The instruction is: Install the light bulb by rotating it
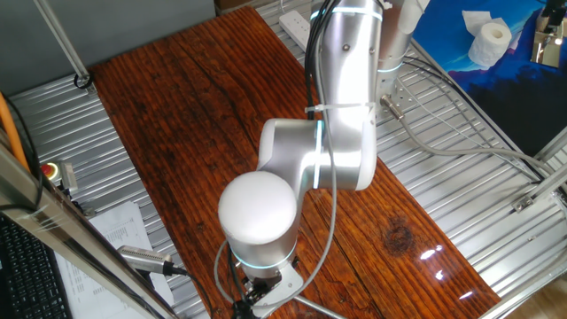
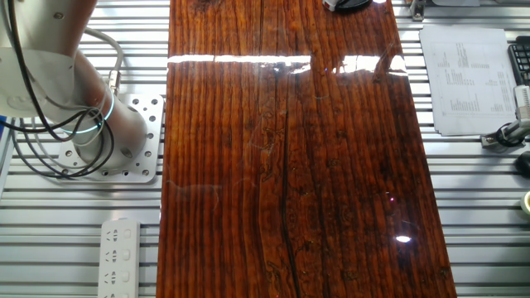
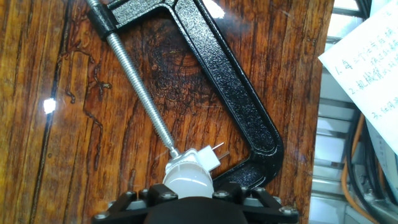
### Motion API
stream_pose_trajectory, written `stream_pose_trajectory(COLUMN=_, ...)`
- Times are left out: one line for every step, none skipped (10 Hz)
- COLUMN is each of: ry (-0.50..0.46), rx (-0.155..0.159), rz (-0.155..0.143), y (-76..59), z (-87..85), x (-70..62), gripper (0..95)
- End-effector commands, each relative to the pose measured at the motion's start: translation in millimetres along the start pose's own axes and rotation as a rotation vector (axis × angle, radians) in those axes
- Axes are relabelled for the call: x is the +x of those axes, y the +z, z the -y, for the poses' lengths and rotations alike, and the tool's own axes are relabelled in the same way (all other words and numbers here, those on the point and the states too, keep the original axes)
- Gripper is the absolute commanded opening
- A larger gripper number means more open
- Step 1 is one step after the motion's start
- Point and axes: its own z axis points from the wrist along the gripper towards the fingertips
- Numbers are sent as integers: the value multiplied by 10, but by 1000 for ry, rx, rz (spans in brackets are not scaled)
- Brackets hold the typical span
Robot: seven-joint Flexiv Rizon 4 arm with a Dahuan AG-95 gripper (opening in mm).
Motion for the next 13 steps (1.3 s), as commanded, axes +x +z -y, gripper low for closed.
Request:
stream_pose_trajectory(ry=7, rx=-3, rz=1, y=-5, z=8, x=-4, gripper=190)
stream_pose_trajectory(ry=6, rx=3, rz=0, y=6, z=11, x=-10, gripper=190)
stream_pose_trajectory(ry=9, rx=1, rz=-1, y=9, z=12, x=-12, gripper=190)
stream_pose_trajectory(ry=24, rx=-4, rz=-2, y=6, z=11, x=-13, gripper=0)
stream_pose_trajectory(ry=28, rx=-4, rz=-3, y=5, z=11, x=-13, gripper=0)
stream_pose_trajectory(ry=58, rx=-2, rz=-3, y=4, z=11, x=-14, gripper=0)
stream_pose_trajectory(ry=78, rx=0, rz=-4, y=4, z=11, x=-14, gripper=0)
stream_pose_trajectory(ry=115, rx=1, rz=-4, y=5, z=11, x=-13, gripper=0)
stream_pose_trajectory(ry=157, rx=3, rz=-4, y=5, z=11, x=-13, gripper=0)
stream_pose_trajectory(ry=185, rx=3, rz=-5, y=5, z=11, x=-13, gripper=0)
stream_pose_trajectory(ry=252, rx=4, rz=-5, y=5, z=11, x=-13, gripper=0)
stream_pose_trajectory(ry=278, rx=5, rz=-4, y=6, z=11, x=-13, gripper=0)
stream_pose_trajectory(ry=329, rx=7, rz=-4, y=6, z=11, x=-13, gripper=0)
